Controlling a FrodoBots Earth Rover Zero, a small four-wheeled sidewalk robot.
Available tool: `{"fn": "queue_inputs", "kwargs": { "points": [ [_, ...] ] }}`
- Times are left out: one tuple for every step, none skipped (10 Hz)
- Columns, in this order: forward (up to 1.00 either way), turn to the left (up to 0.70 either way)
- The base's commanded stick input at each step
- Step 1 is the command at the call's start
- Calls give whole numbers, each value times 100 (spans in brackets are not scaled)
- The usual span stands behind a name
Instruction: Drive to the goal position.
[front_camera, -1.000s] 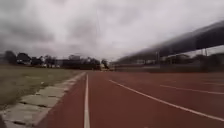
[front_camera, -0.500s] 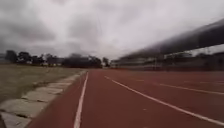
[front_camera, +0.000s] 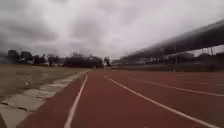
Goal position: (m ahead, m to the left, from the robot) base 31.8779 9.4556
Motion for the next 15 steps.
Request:
{"fn": "queue_inputs", "kwargs": {
  "points": [
    [99,0],
    [99,0],
    [99,0],
    [99,0],
    [99,0],
    [99,0],
    [99,0],
    [99,0],
    [99,0],
    [99,0],
    [99,0],
    [99,0],
    [99,0],
    [99,0],
    [99,0]
  ]
}}
